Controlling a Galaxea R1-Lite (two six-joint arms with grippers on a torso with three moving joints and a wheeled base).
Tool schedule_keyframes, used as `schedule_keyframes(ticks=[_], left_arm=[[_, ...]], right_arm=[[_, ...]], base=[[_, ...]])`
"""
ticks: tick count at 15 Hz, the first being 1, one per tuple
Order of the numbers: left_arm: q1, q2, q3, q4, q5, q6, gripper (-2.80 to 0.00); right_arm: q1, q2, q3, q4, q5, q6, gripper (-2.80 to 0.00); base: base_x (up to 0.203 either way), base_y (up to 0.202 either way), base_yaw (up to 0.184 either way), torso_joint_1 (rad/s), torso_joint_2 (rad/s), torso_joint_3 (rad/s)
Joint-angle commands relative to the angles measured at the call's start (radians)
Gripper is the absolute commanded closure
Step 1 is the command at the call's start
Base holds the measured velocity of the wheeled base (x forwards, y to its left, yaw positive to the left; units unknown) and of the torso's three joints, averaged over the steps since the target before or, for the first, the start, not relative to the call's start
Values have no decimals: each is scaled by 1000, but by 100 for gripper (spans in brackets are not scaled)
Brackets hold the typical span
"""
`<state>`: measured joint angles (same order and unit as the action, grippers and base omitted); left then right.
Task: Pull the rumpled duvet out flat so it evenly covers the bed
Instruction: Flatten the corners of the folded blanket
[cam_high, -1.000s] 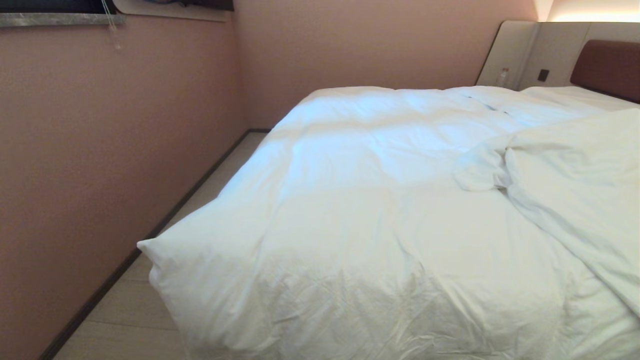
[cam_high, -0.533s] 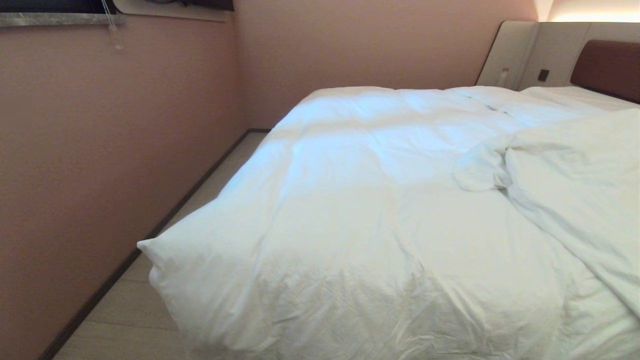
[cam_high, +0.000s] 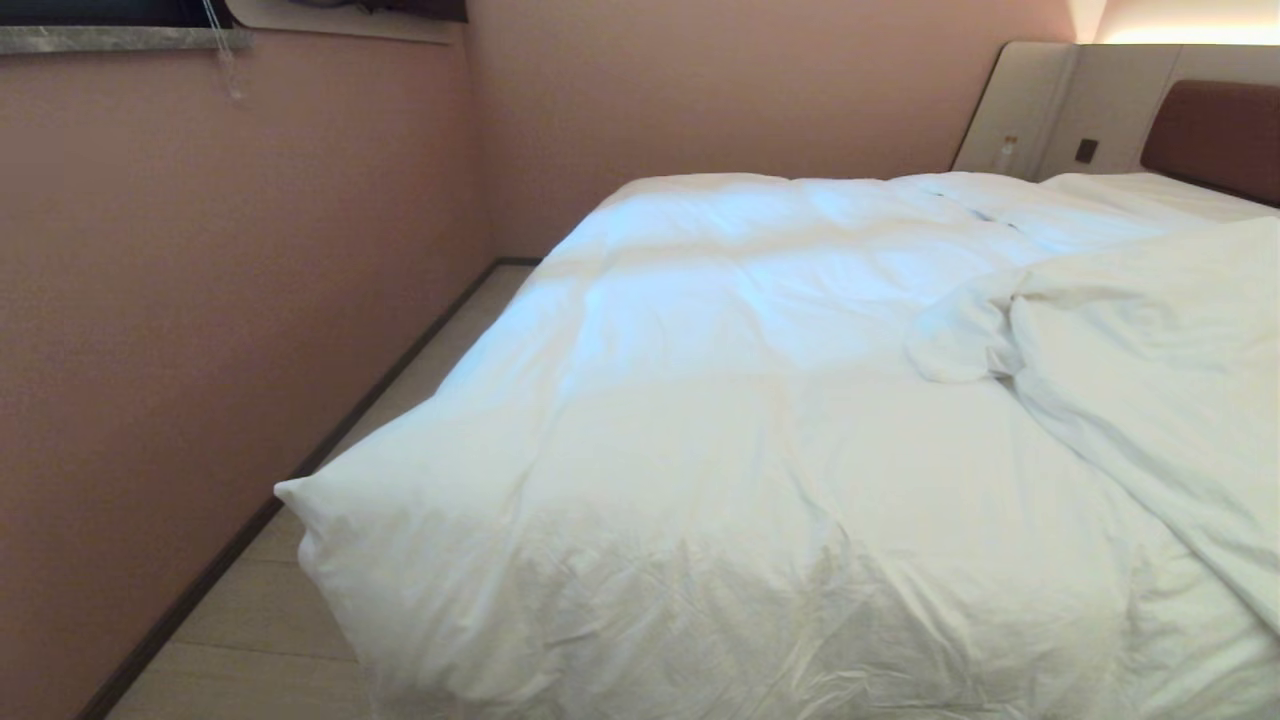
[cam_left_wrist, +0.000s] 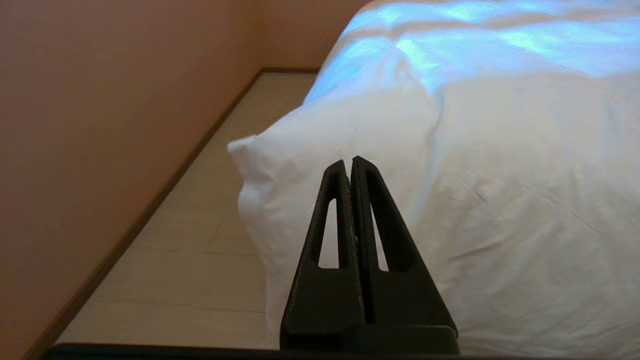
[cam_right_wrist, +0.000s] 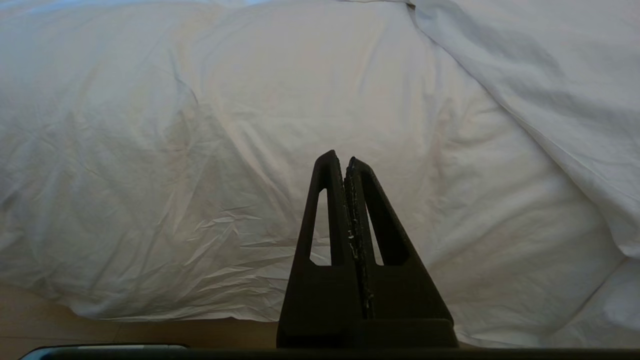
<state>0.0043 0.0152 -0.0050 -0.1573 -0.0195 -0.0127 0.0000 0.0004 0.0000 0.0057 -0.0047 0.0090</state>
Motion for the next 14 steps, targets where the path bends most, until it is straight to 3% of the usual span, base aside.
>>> schedule_keyframes(ticks=[1, 3, 14], left_arm=[[0, -15, 5, 20, 25, 2, 0], [0, -15, 5, 76, 70, 5, 0], [0, -15, 5, 148, 58, -6, 0]], right_arm=[[0, 0, 0, 0, 0, 0, 0], [0, 0, 0, 0, 0, 0, 0], [0, 0, 0, 0, 0, 0, 0]], base=[[0, 0, 0, 0, 0, 0], [0, 0, 0, 0, 0, 0], [0, 0, 0, 0, 0, 0]])
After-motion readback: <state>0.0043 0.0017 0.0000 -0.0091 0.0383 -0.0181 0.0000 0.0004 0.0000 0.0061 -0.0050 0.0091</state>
